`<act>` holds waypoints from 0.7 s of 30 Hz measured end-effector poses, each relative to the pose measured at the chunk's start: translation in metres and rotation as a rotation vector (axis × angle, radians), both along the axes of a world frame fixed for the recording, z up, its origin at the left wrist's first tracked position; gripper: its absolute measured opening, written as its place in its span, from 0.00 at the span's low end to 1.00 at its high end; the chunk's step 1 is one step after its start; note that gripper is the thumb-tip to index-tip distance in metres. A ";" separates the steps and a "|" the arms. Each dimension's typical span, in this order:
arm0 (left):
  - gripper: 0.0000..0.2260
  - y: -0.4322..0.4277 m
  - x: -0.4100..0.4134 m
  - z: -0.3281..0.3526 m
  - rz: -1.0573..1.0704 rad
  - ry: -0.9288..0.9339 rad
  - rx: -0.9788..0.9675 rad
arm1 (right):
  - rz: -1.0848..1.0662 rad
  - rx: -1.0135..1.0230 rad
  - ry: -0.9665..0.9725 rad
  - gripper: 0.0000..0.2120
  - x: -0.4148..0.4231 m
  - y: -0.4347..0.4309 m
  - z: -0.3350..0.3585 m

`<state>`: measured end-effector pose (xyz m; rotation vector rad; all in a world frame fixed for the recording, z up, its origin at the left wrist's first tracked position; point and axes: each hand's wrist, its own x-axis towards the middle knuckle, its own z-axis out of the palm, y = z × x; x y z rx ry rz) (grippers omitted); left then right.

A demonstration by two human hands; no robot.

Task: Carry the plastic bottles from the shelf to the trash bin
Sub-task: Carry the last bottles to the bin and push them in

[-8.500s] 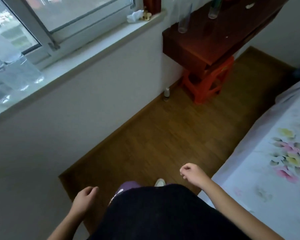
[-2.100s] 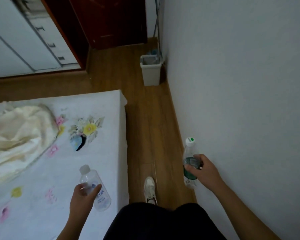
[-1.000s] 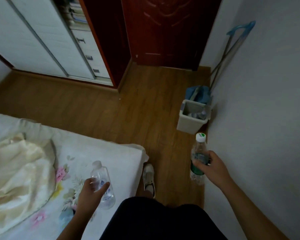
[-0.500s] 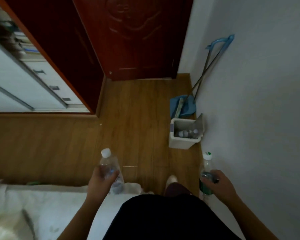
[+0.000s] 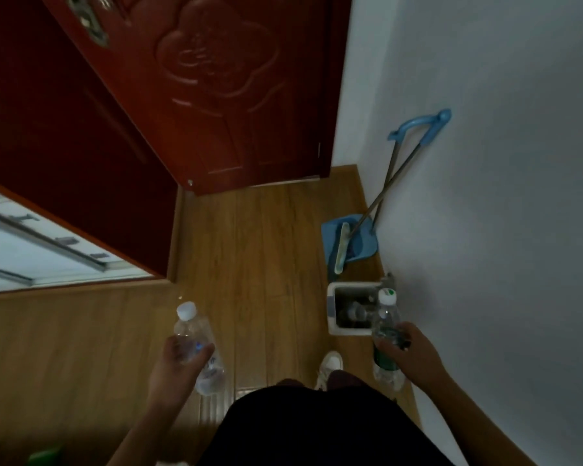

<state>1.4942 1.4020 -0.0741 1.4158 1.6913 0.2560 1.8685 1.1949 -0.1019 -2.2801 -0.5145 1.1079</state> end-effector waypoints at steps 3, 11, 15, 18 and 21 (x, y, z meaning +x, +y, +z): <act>0.22 0.050 0.032 0.011 -0.057 -0.039 0.018 | 0.033 0.070 0.003 0.21 0.023 0.058 0.012; 0.14 0.179 0.161 0.022 -0.258 -0.138 0.071 | -0.090 0.129 -0.061 0.22 0.069 0.157 0.033; 0.14 0.241 0.223 -0.001 -0.456 -0.149 -0.016 | -0.287 0.028 -0.135 0.20 0.074 0.169 0.032; 0.17 0.274 0.273 -0.009 -0.627 -0.135 -0.124 | -0.490 -0.059 -0.116 0.23 0.060 0.168 0.024; 0.23 0.290 0.318 -0.021 -0.825 -0.092 -0.216 | -0.693 -0.074 -0.088 0.25 0.036 0.165 0.018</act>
